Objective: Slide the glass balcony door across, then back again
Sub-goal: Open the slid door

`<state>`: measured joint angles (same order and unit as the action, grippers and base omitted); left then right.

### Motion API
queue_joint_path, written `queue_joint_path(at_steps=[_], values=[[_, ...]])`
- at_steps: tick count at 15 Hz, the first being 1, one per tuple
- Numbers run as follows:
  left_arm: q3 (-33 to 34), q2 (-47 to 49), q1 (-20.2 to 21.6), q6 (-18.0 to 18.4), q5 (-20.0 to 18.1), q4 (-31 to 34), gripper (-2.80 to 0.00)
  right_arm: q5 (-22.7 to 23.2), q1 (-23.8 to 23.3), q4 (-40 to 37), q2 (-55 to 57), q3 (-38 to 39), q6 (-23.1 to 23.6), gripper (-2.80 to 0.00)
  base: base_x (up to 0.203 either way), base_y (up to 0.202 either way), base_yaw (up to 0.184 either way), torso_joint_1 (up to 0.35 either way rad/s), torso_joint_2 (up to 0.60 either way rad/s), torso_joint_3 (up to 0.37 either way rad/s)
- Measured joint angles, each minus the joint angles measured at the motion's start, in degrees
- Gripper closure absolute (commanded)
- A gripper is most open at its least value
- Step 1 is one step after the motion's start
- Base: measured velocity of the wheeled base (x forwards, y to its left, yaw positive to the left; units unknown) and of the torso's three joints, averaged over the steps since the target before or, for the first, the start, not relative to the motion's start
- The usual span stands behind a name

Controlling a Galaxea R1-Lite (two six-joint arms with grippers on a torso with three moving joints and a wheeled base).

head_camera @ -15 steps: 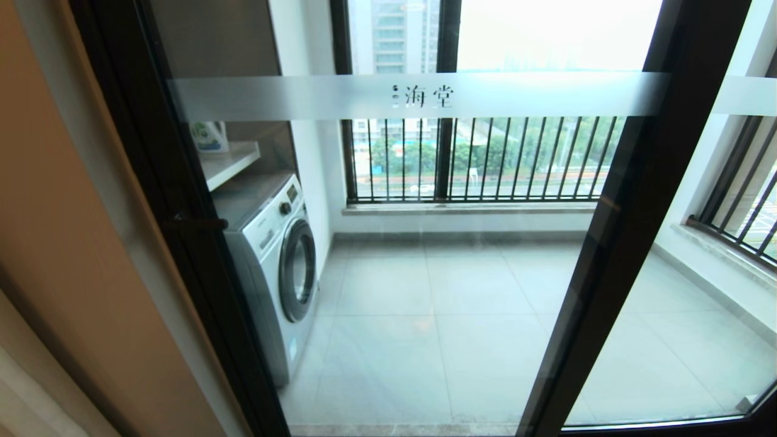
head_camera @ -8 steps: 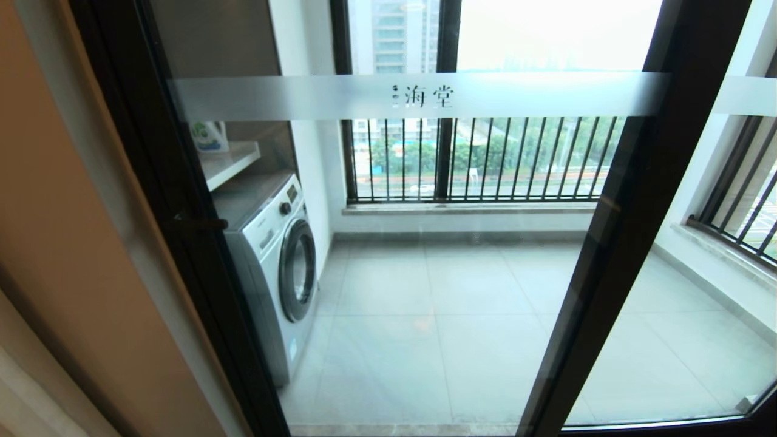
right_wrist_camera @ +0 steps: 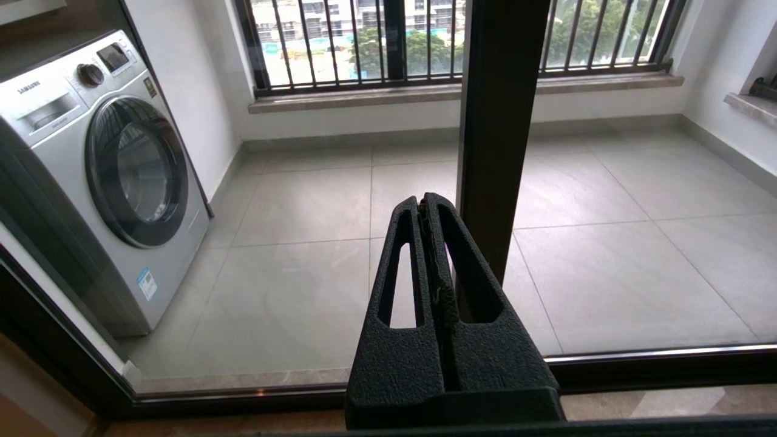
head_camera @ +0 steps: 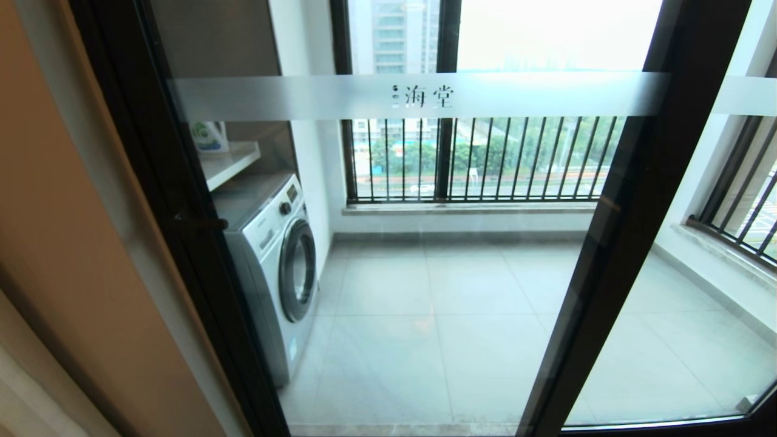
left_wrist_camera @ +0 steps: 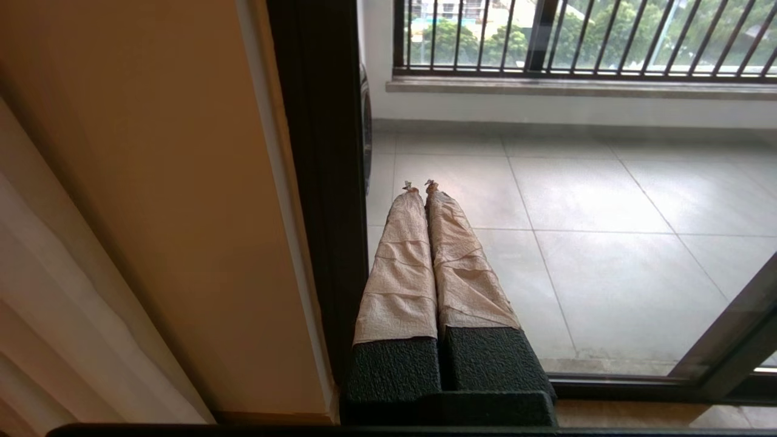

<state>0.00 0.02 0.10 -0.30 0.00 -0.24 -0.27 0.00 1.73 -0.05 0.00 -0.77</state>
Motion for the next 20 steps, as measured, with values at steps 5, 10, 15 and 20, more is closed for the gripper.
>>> queue_joint_path(at_steps=[5, 10, 15, 20], values=[[0.00, 0.00, 0.00, 0.01, 0.00, 0.00, 0.00, 0.00, 0.00, 0.00, 0.00, 0.00, -0.01, 0.00, 0.000, 0.000, 0.000, 0.000, 0.00, 0.000], [0.00, 0.00, 0.04, 1.79, -0.43, 0.03, 0.00, 0.00, 0.00, 0.00, 0.00, 0.00, 0.00, 0.00, 0.000, 0.000, 0.000, 0.000, 0.00, 0.000], [0.00, 0.00, 0.06, -0.22, 0.18, 0.08, 0.00, 0.00, 0.00, 0.00, 0.00, 0.00, -0.02, 0.00, 0.000, 0.000, 0.000, 0.000, 0.00, 0.000], [-9.70, 0.88, 0.04, 0.60, -1.82, 3.34, 0.00, 0.02, 0.00, 0.00, 0.00, 0.00, -0.02, 0.00, 0.000, 0.000, 0.000, 0.000, 0.00, 0.000]])
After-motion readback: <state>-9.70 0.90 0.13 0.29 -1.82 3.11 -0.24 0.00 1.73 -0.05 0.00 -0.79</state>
